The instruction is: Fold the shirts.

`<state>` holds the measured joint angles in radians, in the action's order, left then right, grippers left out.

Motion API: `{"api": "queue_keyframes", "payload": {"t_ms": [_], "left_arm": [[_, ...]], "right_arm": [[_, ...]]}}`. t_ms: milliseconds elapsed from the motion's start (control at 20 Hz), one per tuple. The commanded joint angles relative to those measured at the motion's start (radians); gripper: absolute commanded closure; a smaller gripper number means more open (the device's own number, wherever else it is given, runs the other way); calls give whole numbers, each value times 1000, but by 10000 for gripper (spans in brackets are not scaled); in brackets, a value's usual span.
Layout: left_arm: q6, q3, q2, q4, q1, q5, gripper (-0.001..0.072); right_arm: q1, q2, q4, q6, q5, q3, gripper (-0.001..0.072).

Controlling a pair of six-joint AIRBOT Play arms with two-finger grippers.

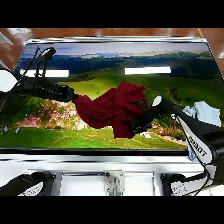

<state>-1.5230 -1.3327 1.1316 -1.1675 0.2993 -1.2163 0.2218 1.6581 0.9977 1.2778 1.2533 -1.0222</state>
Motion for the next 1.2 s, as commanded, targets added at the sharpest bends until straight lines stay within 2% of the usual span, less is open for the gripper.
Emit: {"api": "queue_keyframes", "payload": {"t_ms": [0, 50, 200, 300, 450, 500, 650, 800, 950, 1150], "left_arm": [[0, 0, 1, 0, -1, 0, 670], [1, 0, 0, -1, -1, 0, 671], [27, -17, -16, -2, -9, -4, 671], [38, -97, -50, -21, -8, -18, 672], [33, -319, -128, -155, -8, -16, 672], [31, -401, -154, -208, -8, -10, 671], [-88, -603, -243, -346, -8, 66, 671], [-173, -632, -343, -356, -8, 132, 671], [-172, -631, -406, -339, -8, 42, 671], [-169, -631, -440, -459, -8, -154, 671]], "right_arm": [[50, 4, -22, 29, -56, 1, 569], [49, 1, -34, 34, -60, 1, 651], [25, -79, -23, 14, -48, -29, 652], [-15, -207, -10, -36, -24, -98, 653], [-108, -467, -13, -55, -31, -296, 653], [-139, -557, -8, -56, -77, -376, 653], [-220, -805, 85, -25, -372, -599, 653], [-227, -949, 141, -19, -514, -709, 653], [-227, -1009, 145, 2, -510, -733, 653], [-227, -1017, 247, 98, -458, -733, 653]]}}
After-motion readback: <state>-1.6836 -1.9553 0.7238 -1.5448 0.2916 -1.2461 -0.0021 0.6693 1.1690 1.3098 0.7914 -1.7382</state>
